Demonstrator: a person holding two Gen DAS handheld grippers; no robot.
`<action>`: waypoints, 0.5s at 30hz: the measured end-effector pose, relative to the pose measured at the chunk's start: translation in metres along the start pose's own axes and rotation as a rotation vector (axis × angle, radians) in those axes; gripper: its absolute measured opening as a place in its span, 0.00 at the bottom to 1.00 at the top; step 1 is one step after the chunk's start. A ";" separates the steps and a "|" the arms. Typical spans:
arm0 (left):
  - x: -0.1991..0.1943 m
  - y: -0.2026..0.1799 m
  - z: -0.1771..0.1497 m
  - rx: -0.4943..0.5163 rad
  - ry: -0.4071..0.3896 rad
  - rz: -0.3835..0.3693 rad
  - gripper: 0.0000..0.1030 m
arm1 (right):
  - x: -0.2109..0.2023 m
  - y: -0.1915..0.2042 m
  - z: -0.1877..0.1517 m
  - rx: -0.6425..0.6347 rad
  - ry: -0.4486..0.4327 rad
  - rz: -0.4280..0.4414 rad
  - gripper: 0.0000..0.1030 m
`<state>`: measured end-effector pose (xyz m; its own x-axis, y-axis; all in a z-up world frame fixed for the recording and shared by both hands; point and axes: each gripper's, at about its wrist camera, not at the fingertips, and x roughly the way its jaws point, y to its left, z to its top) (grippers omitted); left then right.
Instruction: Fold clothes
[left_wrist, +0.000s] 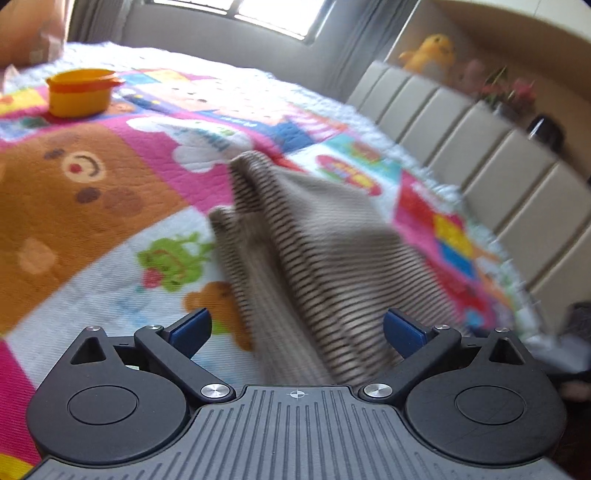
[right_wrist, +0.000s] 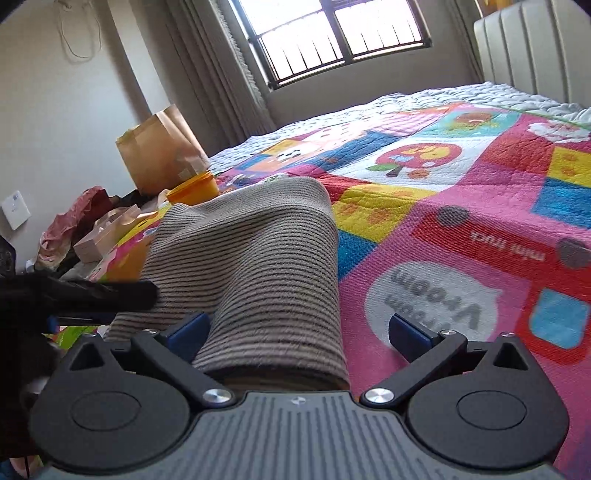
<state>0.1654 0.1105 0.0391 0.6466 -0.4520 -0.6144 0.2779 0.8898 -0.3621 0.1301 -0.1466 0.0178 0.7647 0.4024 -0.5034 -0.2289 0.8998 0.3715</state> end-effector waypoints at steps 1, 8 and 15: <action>0.002 0.001 -0.002 0.016 0.003 0.022 1.00 | -0.005 0.001 0.000 0.001 -0.002 0.013 1.00; 0.008 0.012 -0.003 -0.009 0.003 -0.002 1.00 | -0.003 0.007 -0.004 0.023 0.081 0.069 0.92; 0.005 0.018 -0.003 -0.015 -0.001 -0.011 1.00 | -0.010 0.014 0.010 0.086 0.042 0.128 0.80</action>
<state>0.1715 0.1237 0.0276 0.6442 -0.4618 -0.6096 0.2748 0.8836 -0.3791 0.1251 -0.1398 0.0359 0.7062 0.5210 -0.4795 -0.2689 0.8237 0.4991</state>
